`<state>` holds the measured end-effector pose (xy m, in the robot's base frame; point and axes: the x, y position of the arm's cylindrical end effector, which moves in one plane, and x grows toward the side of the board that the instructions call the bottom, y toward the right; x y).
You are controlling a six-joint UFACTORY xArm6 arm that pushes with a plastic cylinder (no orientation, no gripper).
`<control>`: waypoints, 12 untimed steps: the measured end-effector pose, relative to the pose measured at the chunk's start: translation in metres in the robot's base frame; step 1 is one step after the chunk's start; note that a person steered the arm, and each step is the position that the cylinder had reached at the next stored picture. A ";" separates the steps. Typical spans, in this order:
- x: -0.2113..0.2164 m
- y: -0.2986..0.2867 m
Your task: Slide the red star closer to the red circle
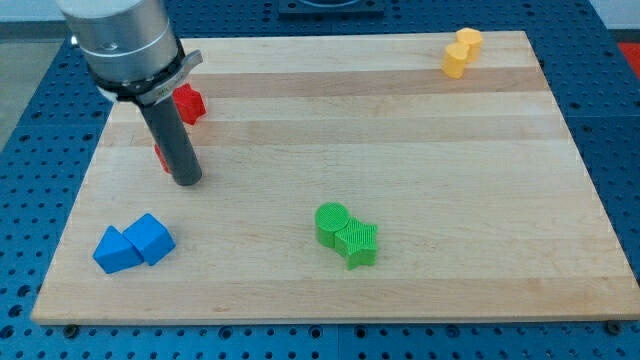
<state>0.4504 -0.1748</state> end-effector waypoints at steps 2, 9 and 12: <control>-0.033 -0.014; -0.156 0.018; -0.142 0.001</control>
<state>0.3085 -0.1741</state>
